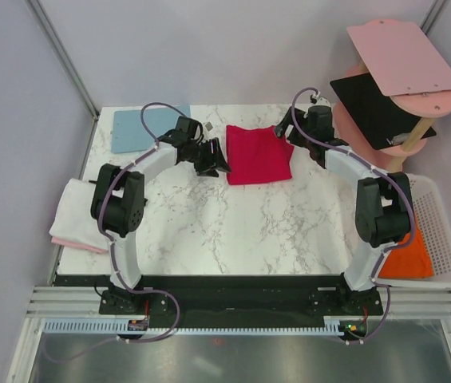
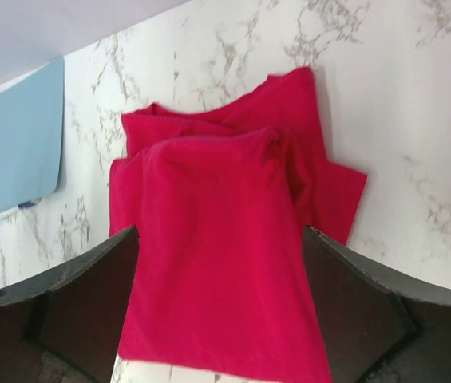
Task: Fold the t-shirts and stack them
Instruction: Fold the long partially folded tshirt into a neat square, then put the neatly folded tshirt into the corner of the board with the left arm
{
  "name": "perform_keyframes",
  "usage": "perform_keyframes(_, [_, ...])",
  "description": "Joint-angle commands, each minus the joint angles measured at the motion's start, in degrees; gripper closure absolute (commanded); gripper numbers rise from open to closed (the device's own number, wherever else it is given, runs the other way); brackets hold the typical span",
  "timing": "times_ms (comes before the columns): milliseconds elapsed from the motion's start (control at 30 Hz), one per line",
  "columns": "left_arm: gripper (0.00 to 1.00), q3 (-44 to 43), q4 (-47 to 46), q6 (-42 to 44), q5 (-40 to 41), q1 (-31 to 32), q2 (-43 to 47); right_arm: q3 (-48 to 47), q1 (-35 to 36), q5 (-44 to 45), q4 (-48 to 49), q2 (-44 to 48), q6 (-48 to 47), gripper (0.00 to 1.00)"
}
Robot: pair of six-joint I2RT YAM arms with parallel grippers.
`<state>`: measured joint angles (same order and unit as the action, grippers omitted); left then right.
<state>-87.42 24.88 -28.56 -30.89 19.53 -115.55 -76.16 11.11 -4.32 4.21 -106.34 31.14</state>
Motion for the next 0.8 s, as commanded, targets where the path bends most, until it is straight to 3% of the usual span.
perform_keyframes(0, [0.39,8.30,-2.65,4.21,6.79,0.69,8.65,4.08,3.55,0.88,1.50,3.86,-5.81,0.15])
perform_keyframes(67, [0.39,11.29,-2.56,5.26,8.30,0.69,10.25,3.57,3.65,0.46,3.08,1.95,-6.87,0.48])
perform_keyframes(133, [0.39,12.44,-2.12,5.53,8.92,0.60,11.74,-0.20,3.74,0.45,3.00,-0.78,-7.14,1.00])
perform_keyframes(300, [0.39,15.34,-1.16,5.79,11.47,0.60,13.50,-19.58,3.48,-1.05,-4.11,-15.98,-8.46,1.00])
perform_keyframes(400, [0.39,15.35,0.07,6.49,13.05,0.60,14.21,-26.46,3.39,1.93,-7.63,-21.87,-8.72,1.00])
perform_keyframes(767, [0.39,15.35,4.47,9.13,17.44,0.69,17.99,-41.87,0.40,6.95,-11.51,-38.13,-5.91,1.00])
